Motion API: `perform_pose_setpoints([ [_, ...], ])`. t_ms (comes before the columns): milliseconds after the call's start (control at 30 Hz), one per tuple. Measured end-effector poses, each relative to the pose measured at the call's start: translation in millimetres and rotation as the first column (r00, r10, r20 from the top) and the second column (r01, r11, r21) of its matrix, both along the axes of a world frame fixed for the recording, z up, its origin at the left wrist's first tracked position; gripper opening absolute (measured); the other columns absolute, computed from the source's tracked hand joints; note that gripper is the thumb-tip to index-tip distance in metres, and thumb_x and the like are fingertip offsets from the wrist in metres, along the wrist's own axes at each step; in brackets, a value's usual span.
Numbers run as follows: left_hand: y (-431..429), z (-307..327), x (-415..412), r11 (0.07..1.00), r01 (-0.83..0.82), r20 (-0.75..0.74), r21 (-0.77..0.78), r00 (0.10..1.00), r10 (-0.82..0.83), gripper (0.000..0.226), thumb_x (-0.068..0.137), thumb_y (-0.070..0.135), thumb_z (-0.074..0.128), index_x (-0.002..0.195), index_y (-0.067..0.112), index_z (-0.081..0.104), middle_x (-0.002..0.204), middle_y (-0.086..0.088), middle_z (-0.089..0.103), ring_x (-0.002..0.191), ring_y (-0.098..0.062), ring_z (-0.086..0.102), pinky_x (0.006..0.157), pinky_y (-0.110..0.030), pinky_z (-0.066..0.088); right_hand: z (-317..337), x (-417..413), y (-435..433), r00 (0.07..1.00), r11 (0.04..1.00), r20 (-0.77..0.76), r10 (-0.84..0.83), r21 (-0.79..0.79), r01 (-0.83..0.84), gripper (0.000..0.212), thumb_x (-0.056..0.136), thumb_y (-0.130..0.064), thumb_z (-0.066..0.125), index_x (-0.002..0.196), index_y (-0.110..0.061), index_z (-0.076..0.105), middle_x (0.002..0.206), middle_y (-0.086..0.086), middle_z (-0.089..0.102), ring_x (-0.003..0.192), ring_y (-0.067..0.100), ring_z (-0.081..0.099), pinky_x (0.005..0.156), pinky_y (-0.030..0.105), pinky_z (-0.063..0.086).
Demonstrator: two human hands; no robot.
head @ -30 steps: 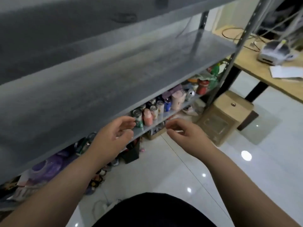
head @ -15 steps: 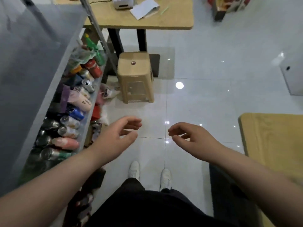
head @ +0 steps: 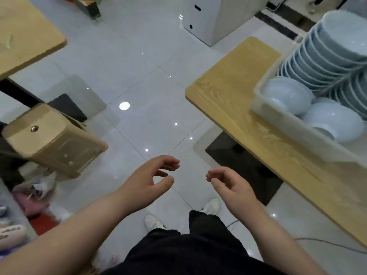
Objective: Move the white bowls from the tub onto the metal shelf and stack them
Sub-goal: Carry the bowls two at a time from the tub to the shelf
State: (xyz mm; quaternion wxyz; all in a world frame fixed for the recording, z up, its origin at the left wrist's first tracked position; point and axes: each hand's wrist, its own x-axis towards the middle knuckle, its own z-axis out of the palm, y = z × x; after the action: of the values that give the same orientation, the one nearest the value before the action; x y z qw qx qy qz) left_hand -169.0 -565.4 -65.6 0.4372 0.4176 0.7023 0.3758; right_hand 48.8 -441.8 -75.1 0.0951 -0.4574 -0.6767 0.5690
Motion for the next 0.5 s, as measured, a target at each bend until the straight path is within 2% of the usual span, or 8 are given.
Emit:
perform_pose_setpoints([
  [100, 37, -4, 37, 1.000, 0.011, -0.010, 0.012, 1.000, -0.011, 0.035, 0.092, 0.010, 0.057, 0.118, 0.032, 0.059, 0.117, 0.016, 0.065, 0.115, -0.005, 0.059, 0.096, -0.021, 0.048, -6, 47, 20, 0.998, 0.998, 0.016, -0.064, -0.011, 0.064, 0.020, 0.095, -0.021, 0.061, 0.106, -0.037, 0.065, 0.103, -0.025, 0.068, 0.097, -0.004, 0.064, 0.078, 0.013, 0.051],
  [233, 79, -17, 88, 0.982, 0.175, -0.001, -0.078, 0.985, -0.175, 0.033, 0.085, 0.034, 0.055, 0.117, 0.039, 0.060, 0.117, 0.016, 0.065, 0.113, -0.009, 0.061, 0.096, -0.028, 0.050, -25, 106, 51, 0.989, 0.989, 0.037, -0.146, -0.001, 0.146, 0.020, 0.095, -0.025, 0.060, 0.105, -0.041, 0.064, 0.103, -0.029, 0.065, 0.096, -0.007, 0.062, 0.074, 0.013, 0.050],
  [367, 132, -27, 131, 0.978, 0.175, -0.066, -0.110, 0.981, -0.183, 0.033, 0.093, 0.014, 0.058, 0.115, 0.039, 0.059, 0.111, 0.021, 0.066, 0.109, -0.004, 0.062, 0.094, -0.027, 0.051, -39, 154, 83, 0.986, 0.986, 0.028, -0.165, -0.031, 0.166, 0.018, 0.094, -0.029, 0.060, 0.105, -0.043, 0.064, 0.104, -0.025, 0.066, 0.095, -0.008, 0.062, 0.073, 0.013, 0.049],
  [500, 196, -27, 175, 0.994, 0.102, -0.037, -0.041, 0.994, -0.104, 0.033, 0.094, 0.008, 0.056, 0.116, 0.032, 0.060, 0.109, 0.014, 0.069, 0.106, -0.005, 0.063, 0.090, -0.026, 0.051, -40, 191, 128, 0.981, 0.981, -0.007, -0.196, -0.009, 0.196, 0.016, 0.093, -0.028, 0.062, 0.103, -0.040, 0.066, 0.103, -0.022, 0.067, 0.093, -0.001, 0.064, 0.079, 0.016, 0.051],
])
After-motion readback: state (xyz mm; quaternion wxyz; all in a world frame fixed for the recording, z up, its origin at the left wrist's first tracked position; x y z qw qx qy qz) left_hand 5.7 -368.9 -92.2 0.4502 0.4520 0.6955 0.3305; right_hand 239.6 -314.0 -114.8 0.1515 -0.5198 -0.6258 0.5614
